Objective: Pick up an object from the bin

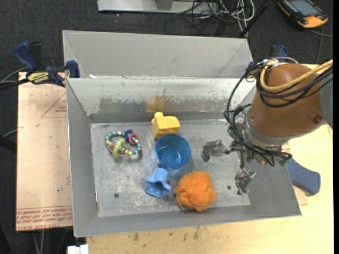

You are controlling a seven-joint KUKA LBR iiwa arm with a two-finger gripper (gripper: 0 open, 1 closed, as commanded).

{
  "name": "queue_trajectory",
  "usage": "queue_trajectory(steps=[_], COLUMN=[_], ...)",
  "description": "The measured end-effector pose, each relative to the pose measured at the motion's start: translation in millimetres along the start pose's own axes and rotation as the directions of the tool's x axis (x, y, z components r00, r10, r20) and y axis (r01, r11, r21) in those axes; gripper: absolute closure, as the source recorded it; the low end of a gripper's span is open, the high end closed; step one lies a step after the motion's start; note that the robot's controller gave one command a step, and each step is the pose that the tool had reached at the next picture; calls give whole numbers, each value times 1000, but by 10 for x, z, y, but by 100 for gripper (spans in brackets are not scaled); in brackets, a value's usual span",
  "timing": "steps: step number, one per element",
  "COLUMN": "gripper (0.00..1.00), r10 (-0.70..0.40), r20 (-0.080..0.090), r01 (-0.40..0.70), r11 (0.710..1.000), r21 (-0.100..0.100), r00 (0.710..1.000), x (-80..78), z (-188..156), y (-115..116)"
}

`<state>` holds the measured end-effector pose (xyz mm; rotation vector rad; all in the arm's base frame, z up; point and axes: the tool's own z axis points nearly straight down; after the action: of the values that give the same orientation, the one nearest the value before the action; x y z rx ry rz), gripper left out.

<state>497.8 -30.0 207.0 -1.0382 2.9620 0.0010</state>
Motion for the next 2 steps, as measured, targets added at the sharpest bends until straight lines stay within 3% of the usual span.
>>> queue_trajectory(steps=[1,2], gripper=[0,0], r10=[0,-53], r20=[0,3], r01=[0,53], r11=[1000,999], r21=[0,4], r00=[1000,999], x=[0,-103], z=[0,506], y=[0,202])
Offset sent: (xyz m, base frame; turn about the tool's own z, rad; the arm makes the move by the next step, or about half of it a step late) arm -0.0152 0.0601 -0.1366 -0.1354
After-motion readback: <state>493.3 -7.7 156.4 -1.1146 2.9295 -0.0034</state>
